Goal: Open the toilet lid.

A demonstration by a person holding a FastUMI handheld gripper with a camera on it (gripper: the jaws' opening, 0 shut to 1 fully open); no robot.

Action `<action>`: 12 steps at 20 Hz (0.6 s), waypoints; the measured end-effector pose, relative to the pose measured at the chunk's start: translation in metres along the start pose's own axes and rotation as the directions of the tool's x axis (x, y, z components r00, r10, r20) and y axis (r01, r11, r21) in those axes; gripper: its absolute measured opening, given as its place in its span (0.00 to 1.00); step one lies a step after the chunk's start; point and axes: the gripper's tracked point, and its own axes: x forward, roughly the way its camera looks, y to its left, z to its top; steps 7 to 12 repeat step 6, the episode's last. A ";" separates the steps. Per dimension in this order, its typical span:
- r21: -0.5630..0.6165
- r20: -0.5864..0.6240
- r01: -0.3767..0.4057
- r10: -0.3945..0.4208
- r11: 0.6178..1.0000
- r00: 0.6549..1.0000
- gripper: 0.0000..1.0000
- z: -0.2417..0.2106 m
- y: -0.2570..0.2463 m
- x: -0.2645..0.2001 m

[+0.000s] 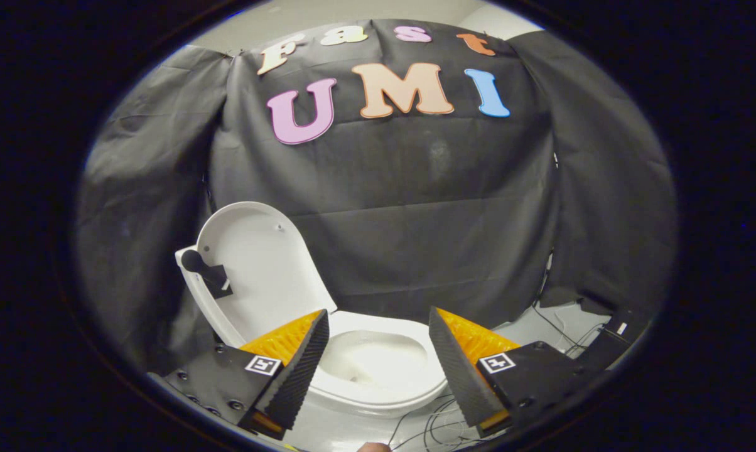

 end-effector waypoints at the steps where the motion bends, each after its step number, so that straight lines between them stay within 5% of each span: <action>1: 0.000 -0.005 -0.001 0.001 1.000 1.000 0.99 0.001 0.001 -0.002; 12: -0.021 0.062 -0.058 0.059 0.998 0.996 0.99 0.031 0.026 -0.011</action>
